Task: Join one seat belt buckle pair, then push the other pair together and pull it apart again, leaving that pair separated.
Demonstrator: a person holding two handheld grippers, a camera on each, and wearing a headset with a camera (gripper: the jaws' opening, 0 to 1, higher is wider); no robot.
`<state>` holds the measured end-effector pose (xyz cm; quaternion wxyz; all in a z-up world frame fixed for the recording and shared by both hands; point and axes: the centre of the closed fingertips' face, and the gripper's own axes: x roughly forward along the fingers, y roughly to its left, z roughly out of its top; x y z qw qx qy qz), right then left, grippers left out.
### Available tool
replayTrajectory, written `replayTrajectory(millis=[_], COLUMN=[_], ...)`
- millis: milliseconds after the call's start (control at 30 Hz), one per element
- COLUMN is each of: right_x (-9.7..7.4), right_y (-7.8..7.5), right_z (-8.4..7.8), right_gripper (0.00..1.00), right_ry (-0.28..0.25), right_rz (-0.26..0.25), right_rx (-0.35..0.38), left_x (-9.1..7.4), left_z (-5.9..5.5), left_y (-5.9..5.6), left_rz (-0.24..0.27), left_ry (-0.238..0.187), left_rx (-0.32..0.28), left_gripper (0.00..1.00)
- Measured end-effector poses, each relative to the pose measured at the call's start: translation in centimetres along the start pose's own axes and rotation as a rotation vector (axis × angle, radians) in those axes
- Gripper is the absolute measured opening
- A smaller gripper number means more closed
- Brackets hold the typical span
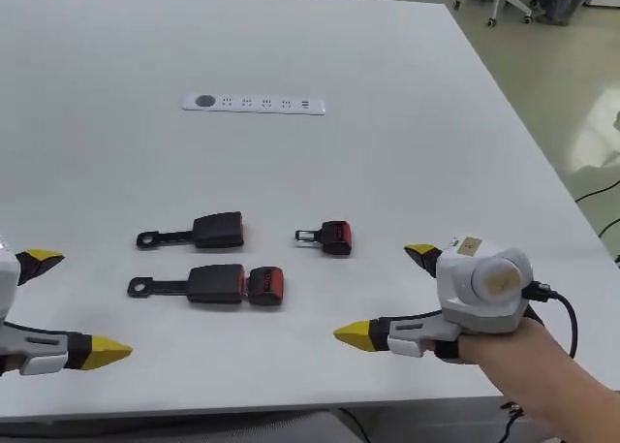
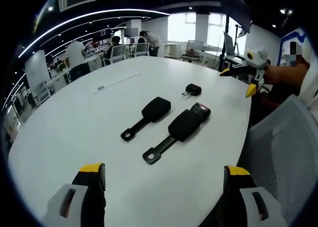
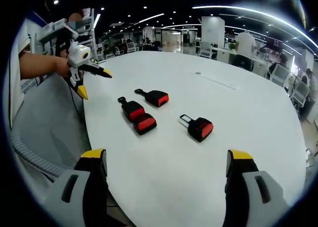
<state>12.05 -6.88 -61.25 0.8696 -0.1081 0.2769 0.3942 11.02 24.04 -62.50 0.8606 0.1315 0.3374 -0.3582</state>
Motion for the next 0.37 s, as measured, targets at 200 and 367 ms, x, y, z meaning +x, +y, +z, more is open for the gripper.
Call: replayTrajectory(millis=[200, 367], right_x=[0.22, 0.15], right_y=[-0.31, -0.30], right_z=[-0.17, -0.07], right_gripper=[1.00, 1.00], right_ry=[-0.002, 0.001], right_rz=[-0.004, -0.004], right_rx=[0.006, -0.001], left_x=[0.27, 0.32], left_z=[-0.76, -0.58], left_y=[0.03, -0.36], left_rz=[-0.002, -0.004], left_ry=[0.019, 0.011], left_rx=[0.006, -0.010], left_gripper=[1.00, 1.00])
